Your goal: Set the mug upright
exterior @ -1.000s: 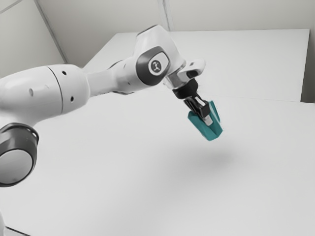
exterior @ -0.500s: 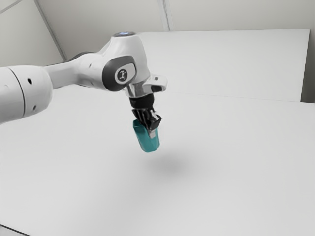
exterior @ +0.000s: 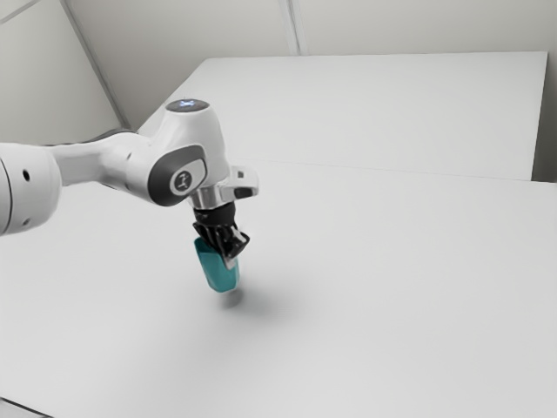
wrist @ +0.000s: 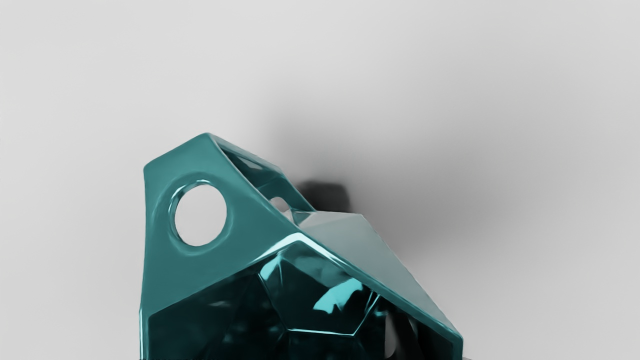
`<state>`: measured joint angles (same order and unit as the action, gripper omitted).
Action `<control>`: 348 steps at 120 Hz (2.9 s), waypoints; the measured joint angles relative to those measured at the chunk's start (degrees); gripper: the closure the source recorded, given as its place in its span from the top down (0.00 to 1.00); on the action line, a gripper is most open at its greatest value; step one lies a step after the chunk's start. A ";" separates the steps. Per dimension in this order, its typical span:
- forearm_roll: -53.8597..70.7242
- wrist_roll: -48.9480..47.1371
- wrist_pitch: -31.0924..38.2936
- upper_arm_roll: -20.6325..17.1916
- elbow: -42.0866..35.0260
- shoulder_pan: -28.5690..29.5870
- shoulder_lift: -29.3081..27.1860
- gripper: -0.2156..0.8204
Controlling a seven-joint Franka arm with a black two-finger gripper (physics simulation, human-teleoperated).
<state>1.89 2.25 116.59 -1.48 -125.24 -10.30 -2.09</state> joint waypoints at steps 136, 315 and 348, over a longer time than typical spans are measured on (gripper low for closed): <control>6.51 -11.06 20.46 -0.05 -9.93 -1.73 -0.03 0.04; -2.06 -9.20 -14.54 -0.52 24.90 1.23 3.34 0.77; -1.80 -7.73 -21.62 0.42 33.03 4.29 4.37 0.77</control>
<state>0.09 -5.49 94.97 -1.06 -92.22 -6.01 2.28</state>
